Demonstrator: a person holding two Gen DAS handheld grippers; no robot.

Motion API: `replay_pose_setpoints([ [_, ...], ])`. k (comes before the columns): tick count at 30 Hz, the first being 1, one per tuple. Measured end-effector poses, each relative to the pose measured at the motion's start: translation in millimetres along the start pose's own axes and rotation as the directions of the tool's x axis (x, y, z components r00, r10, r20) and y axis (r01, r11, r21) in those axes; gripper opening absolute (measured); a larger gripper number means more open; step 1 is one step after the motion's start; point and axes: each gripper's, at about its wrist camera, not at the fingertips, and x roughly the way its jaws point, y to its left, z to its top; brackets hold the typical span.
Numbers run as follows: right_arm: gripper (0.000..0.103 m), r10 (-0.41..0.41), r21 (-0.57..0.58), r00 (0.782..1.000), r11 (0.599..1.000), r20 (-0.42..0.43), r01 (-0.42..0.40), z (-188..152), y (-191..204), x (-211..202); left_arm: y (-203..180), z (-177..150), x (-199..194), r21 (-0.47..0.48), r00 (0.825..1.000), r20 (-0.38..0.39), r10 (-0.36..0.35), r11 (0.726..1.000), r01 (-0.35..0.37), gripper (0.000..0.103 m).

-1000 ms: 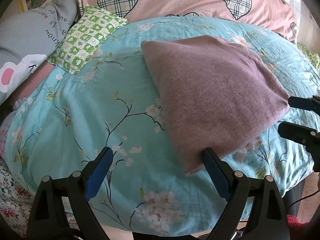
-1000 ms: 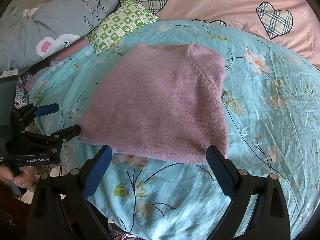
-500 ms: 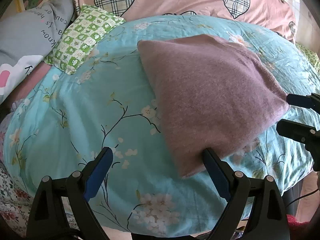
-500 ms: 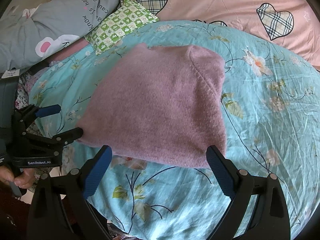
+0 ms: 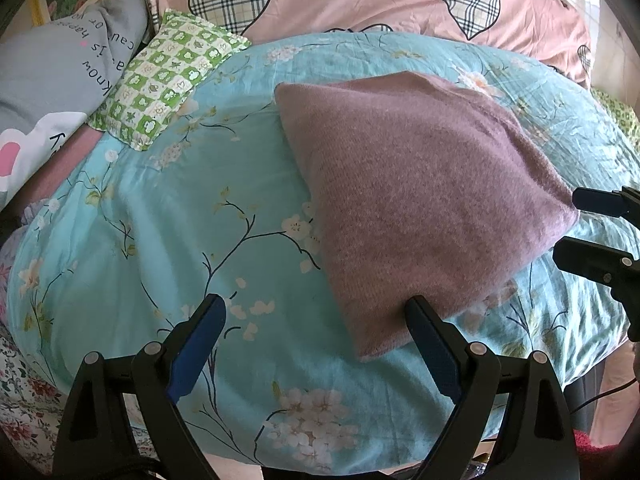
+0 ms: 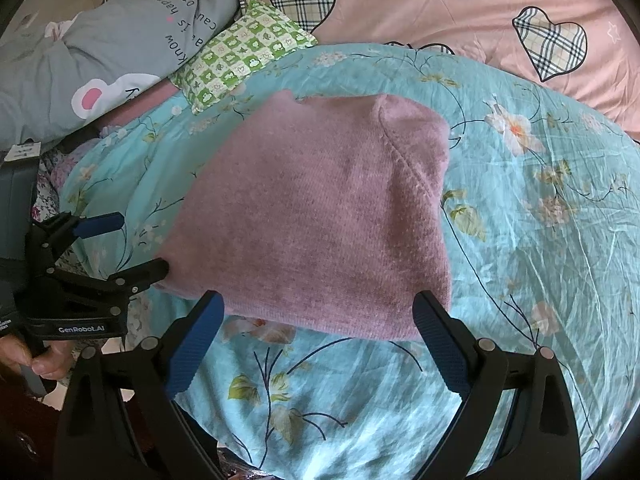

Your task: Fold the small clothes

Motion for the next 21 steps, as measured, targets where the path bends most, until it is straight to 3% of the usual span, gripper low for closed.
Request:
replay_pose_setpoints([
  [21, 0.095, 0.017, 0.015, 1.000, 1.000, 0.014, -0.017, 6.0, 1.9, -5.0, 4.9, 9.3, -7.0, -0.026, 1.000, 0.028, 0.013, 1.000, -0.012, 0.092],
])
